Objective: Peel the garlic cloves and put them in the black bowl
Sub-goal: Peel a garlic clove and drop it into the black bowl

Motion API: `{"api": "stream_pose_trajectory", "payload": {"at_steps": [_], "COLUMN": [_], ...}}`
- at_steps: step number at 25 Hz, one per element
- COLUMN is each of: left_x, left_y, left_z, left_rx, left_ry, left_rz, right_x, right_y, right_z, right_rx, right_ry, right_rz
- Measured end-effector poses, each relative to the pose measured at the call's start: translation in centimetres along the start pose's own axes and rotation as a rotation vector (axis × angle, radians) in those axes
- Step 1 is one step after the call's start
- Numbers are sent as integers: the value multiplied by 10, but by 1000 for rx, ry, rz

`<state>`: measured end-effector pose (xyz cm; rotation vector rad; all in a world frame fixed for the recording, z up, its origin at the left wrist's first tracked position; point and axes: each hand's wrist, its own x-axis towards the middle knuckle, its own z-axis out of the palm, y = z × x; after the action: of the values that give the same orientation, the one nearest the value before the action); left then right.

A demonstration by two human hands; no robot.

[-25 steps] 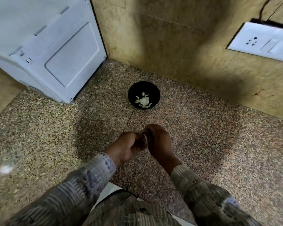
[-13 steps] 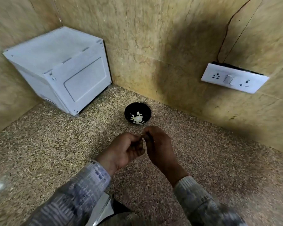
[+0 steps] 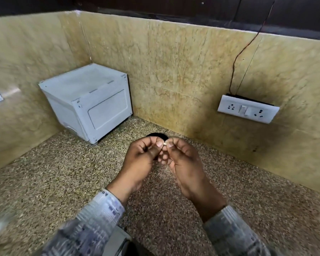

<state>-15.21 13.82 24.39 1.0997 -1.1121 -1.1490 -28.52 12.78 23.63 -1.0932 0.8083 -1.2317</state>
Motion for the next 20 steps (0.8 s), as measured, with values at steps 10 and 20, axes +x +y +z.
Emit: {"api": "stream_pose_trajectory", "payload": {"at_steps": [10, 20], "left_x": [-27, -29], "left_y": [37, 56], "left_z": [26, 31], "left_rx": [-63, -157], "left_ry": [73, 102], "left_rz": [36, -100], "right_x": [-21, -26], "right_y": [-41, -48], "right_z": [13, 3], "right_rx": [189, -469], "right_ry": [95, 141], "right_rz": [112, -345]}}
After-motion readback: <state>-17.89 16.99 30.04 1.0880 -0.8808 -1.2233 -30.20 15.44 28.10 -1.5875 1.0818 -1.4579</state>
